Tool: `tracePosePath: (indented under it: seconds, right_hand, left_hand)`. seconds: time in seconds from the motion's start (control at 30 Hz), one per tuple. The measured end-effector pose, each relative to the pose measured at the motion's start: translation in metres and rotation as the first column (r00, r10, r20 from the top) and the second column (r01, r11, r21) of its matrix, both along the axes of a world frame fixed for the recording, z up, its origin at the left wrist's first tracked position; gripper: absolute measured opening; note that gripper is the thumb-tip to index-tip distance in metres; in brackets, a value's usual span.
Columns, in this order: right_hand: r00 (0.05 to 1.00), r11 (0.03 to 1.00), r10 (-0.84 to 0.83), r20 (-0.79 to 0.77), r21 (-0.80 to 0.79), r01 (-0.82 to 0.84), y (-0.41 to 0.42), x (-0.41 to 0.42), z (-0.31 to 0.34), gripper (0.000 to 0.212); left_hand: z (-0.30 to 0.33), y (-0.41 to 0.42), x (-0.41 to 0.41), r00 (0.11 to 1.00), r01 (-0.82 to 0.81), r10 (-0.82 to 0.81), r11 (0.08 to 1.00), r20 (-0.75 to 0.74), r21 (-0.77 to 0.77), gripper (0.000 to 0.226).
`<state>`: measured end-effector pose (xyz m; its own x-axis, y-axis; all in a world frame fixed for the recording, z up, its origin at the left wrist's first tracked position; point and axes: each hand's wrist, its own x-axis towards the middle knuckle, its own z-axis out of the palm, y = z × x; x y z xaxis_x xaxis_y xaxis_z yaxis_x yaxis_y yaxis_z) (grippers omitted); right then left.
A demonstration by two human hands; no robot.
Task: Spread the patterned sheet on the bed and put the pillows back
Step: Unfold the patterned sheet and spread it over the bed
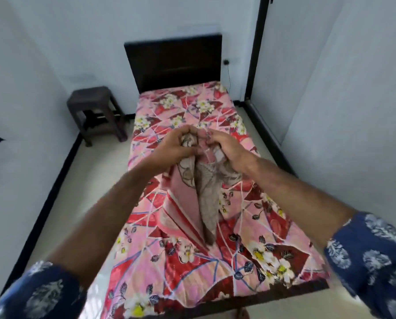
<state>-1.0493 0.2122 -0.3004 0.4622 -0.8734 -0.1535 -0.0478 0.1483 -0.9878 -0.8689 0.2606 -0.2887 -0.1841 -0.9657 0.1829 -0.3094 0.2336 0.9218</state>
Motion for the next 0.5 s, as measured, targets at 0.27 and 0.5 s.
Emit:
tracePosePath:
  seconds: [0.27, 0.5]
  right_hand:
    - [0.837, 0.888, 0.436, -0.33, 0.006, -0.46, 0.052, -0.021, 0.047, 0.066]
    - [0.478, 0.711, 0.673, -0.565, 0.316, -0.628, 0.04, -0.077, 0.022, 0.071]
  left_hand:
    - [0.033, 0.068, 0.071, 0.85, 0.138, -0.139, 0.99, 0.508, 0.04, 0.019]
    - [-0.008, 0.088, 0.108, 0.563, 0.16, -0.406, 0.908, 0.72, 0.387, 0.045]
